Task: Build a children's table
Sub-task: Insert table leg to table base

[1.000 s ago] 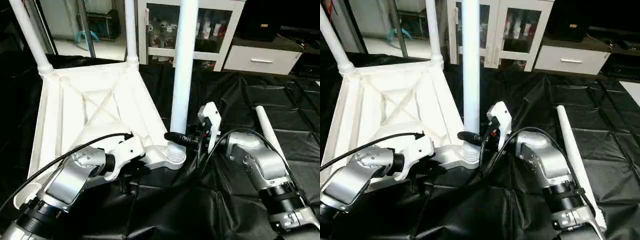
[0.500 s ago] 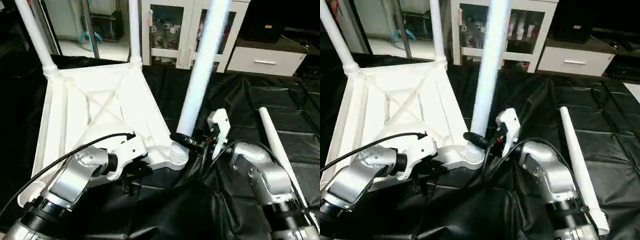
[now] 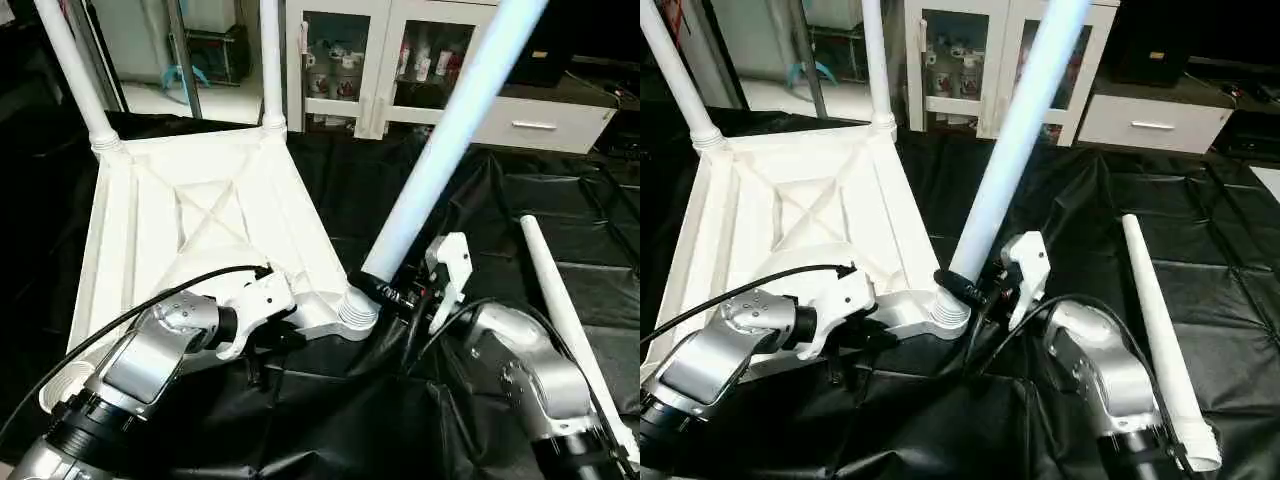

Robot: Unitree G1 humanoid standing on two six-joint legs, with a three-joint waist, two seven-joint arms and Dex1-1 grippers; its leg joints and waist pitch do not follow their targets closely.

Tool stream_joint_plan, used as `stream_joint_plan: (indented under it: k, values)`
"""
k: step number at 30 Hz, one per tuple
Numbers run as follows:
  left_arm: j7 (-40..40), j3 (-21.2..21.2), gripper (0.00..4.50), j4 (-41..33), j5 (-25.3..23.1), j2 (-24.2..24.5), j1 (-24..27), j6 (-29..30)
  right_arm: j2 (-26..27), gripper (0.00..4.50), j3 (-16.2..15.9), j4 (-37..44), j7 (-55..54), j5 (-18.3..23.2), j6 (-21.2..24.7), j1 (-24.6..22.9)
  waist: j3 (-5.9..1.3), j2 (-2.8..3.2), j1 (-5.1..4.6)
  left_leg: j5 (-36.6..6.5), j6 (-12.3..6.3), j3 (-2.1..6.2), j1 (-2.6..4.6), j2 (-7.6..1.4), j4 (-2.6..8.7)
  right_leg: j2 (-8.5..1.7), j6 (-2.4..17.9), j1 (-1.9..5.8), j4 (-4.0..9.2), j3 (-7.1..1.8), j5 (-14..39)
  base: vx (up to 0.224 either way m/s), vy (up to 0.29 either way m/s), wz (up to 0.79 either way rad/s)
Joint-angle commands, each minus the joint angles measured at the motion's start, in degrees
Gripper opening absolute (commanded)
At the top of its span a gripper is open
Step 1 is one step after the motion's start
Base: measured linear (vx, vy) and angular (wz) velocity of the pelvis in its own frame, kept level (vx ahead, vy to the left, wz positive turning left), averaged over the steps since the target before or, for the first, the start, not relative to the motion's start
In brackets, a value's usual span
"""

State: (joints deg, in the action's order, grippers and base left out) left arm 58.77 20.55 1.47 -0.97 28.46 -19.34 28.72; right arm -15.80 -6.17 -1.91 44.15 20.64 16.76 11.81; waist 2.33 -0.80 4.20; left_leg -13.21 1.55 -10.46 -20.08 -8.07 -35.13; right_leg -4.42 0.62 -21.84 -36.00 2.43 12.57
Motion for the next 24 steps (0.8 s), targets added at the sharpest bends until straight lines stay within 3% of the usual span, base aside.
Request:
stream_joint_plan:
  k: [1,6,10,14,20,24]
  values:
    - [-1.4,-0.9,0.00,0.8,1.1,-0.9,-1.1,-1.1,-1.8,1.84,-1.9,-2.5,-0.1,-3.7,1.8,-2.1,-2.29,0.04,-0.30,-9.0,-0.67,2.23,0.28,-5.19,5.44,-4.75,12.6,1.79,4.49,-3.12,7.7,0.000,0.000,0.00]
    - [-1.3,-0.8,0.00,0.8,1.0,-0.8,-1.2,-1.2,-4.2,1.84,-5.3,-2.3,0.8,-6.4,2.5,-1.6,-2.03,0.09,-0.38,-11.7,0.15,2.30,0.37,-5.20,5.66,-4.78,11.7,1.59,5.00,-3.25,12.0,0.000,0.000,0.00]
    - [-1.2,-0.8,0.00,0.8,1.1,-0.7,-1.2,-1.1,-6.0,1.84,-7.8,-2.7,1.9,-7.9,5.0,-1.4,-2.04,0.03,-0.50,-12.1,0.25,2.32,0.43,-5.26,5.69,-4.78,11.4,1.49,5.05,-3.26,12.3,0.000,0.000,0.00]
    - [-1.1,-0.7,0.00,0.8,1.2,-0.8,-1.2,-1.2,-4.9,1.84,-7.5,-5.4,0.1,-7.6,7.7,-0.7,-2.03,0.08,-0.57,-11.8,0.02,2.43,0.29,-5.27,5.80,-4.80,11.6,1.53,5.00,-3.29,11.9,0.000,0.000,0.00]
    - [-0.9,-0.9,0.00,1.0,1.4,-0.8,-1.2,-1.5,-4.4,1.84,-7.6,-9.2,-0.9,-7.7,6.8,-0.2,-1.62,0.16,-1.03,-18.0,1.96,2.77,0.61,-5.35,6.23,-4.95,9.7,0.99,5.88,-3.31,20.6,0.000,0.000,0.00]
    - [-1.0,-1.2,0.00,1.0,1.7,-0.8,-0.9,-1.5,-4.4,1.84,-7.9,-8.7,-0.8,-8.2,6.3,-0.6,-1.76,0.14,-1.14,-17.9,2.35,2.84,0.58,-5.42,6.43,-4.91,9.4,0.99,5.85,-3.33,18.9,0.000,0.000,0.00]
